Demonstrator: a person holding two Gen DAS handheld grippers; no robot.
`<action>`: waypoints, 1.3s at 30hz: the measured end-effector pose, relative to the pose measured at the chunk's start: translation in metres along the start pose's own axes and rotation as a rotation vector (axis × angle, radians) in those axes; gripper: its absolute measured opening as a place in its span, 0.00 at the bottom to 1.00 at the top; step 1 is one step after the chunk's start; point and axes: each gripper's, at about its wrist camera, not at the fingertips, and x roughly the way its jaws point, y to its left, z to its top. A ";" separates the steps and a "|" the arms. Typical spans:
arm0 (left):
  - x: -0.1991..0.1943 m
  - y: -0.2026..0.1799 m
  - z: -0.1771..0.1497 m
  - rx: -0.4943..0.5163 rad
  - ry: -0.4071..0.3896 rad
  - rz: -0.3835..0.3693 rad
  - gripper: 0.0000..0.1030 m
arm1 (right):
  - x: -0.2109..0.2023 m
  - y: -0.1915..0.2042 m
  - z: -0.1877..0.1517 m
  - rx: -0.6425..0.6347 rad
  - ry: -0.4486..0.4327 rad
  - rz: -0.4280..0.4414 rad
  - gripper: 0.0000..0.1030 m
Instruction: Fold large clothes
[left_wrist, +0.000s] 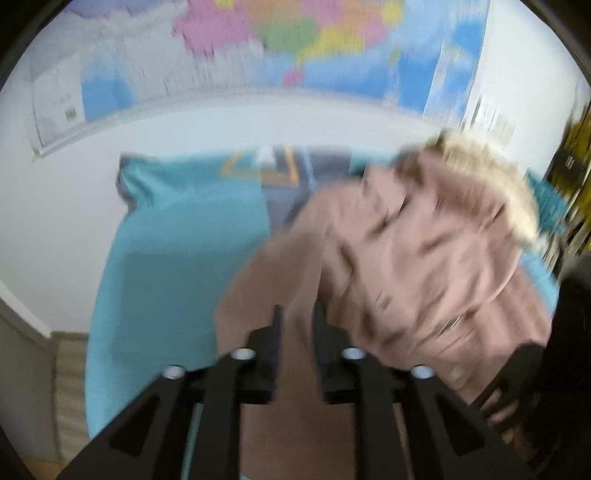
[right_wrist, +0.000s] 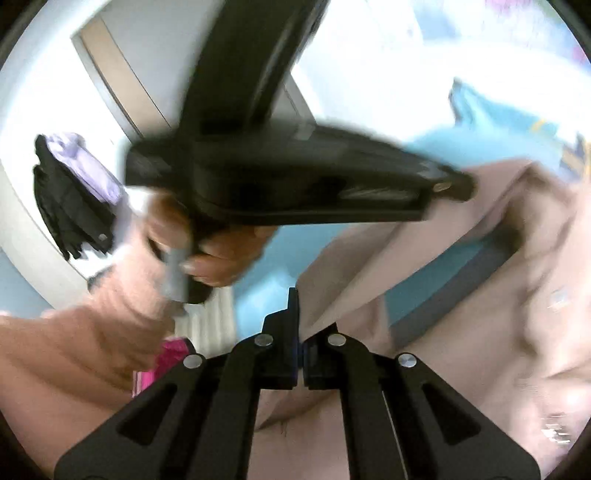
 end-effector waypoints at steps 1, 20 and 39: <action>-0.016 0.001 0.008 -0.013 -0.060 -0.024 0.36 | -0.020 0.002 0.005 -0.004 -0.034 -0.004 0.02; 0.100 -0.061 -0.001 0.104 0.149 0.018 0.46 | -0.260 -0.169 -0.126 0.489 -0.099 -0.566 0.69; 0.131 -0.069 0.002 0.111 0.150 0.139 0.59 | -0.230 -0.149 -0.142 0.377 -0.118 -0.540 0.17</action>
